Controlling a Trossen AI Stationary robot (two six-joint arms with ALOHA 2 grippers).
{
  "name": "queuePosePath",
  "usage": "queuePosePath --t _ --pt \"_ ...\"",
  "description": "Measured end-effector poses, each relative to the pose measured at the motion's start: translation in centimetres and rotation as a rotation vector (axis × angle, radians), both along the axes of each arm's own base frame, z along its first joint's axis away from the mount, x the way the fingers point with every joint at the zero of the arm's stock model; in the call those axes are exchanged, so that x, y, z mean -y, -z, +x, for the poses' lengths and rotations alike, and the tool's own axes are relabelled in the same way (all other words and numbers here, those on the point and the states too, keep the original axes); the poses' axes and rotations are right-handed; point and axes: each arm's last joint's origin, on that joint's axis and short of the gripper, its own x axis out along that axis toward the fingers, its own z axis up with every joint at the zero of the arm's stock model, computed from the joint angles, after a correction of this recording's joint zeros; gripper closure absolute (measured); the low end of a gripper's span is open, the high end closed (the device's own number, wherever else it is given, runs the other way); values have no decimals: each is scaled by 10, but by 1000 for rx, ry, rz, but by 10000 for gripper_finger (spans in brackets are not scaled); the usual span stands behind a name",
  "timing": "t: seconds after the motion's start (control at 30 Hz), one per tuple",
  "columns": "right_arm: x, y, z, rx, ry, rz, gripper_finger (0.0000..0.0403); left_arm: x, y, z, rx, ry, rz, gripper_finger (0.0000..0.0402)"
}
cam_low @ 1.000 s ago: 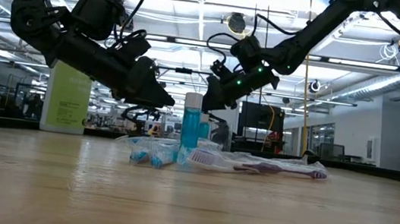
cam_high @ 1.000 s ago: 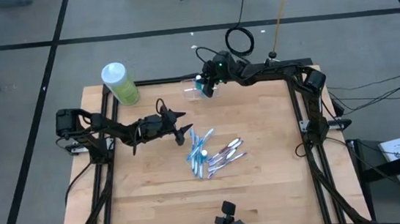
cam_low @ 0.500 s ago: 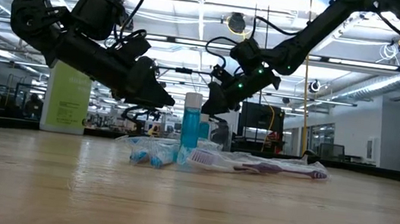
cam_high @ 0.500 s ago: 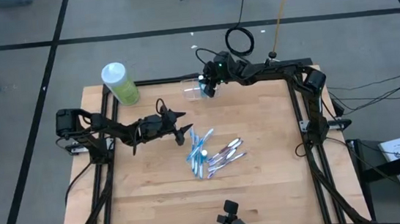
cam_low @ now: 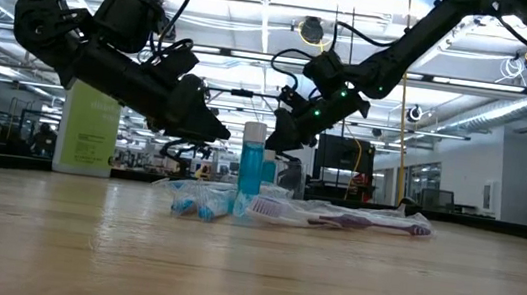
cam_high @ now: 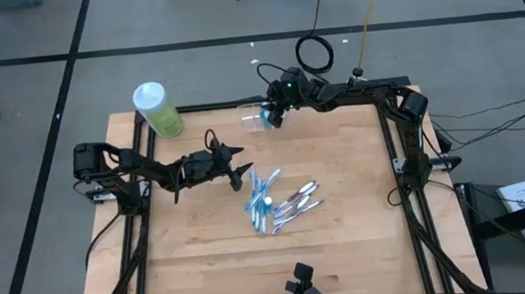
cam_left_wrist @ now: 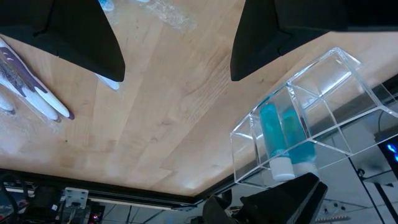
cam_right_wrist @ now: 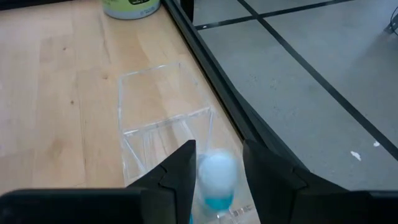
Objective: Pick & Place toothbrushing station
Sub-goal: Put the mouthwash into the transparent organizer
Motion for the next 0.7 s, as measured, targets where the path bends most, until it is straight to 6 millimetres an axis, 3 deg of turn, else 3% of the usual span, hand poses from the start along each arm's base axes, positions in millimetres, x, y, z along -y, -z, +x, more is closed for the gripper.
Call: queuePosePath --t 0.43,0.7 --pt "-1 -4 -1 1 2 -4 275 0 0 0 0 0 0 105" --pt "-13 -56 -12 95 -2 -58 275 0 0 0 0 0 1 105"
